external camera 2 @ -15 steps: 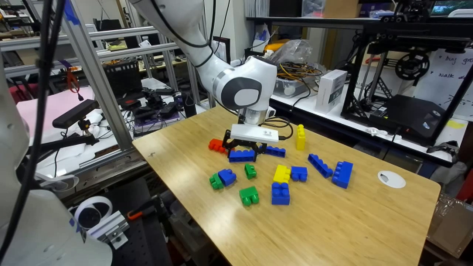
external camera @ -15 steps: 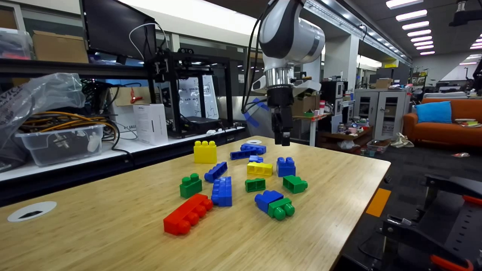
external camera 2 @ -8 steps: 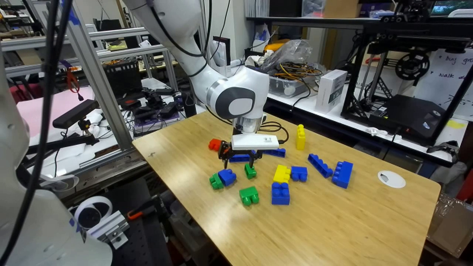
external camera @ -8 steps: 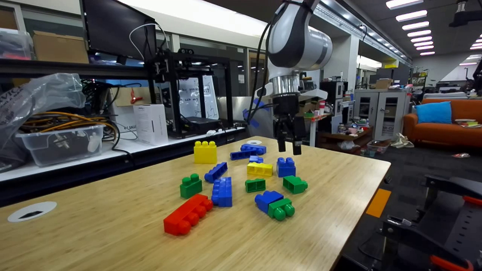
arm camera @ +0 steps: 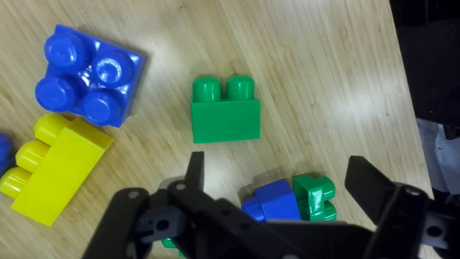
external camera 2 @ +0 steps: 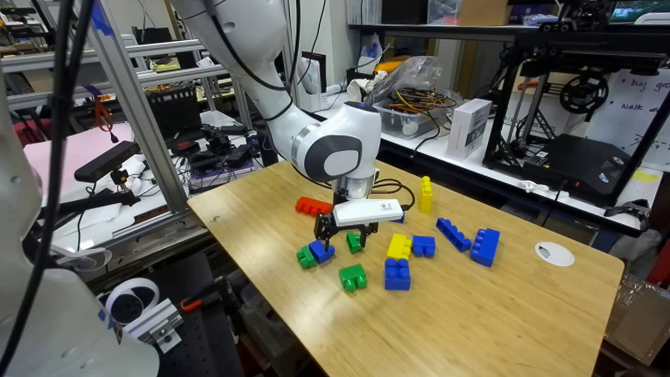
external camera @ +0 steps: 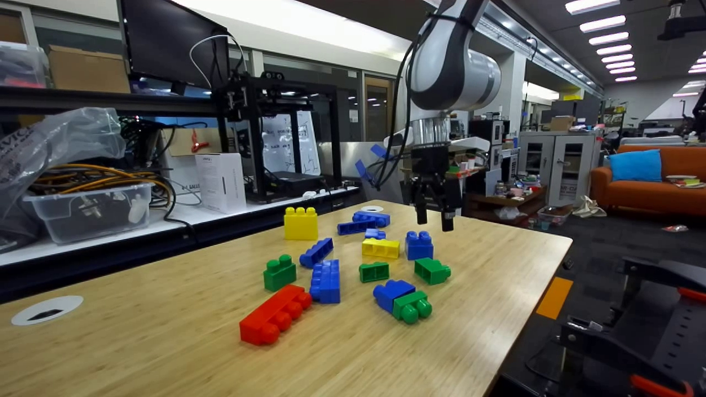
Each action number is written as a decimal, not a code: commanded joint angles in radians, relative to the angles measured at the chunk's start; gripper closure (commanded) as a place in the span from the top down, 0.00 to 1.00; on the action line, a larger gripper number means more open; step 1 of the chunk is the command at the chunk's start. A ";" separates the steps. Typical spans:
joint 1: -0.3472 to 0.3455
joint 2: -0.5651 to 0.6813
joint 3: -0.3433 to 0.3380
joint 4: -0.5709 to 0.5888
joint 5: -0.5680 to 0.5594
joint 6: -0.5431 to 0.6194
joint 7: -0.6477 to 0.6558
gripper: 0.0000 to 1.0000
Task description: Place the square blue block upright, put one of the green blocks on top of the square blue block
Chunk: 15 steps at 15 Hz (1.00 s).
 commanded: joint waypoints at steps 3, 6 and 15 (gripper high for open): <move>-0.011 0.047 -0.011 -0.004 -0.024 0.112 0.012 1.00; -0.019 0.096 -0.004 0.013 -0.020 0.133 0.015 1.00; -0.023 0.139 0.002 0.032 -0.031 0.139 0.033 1.00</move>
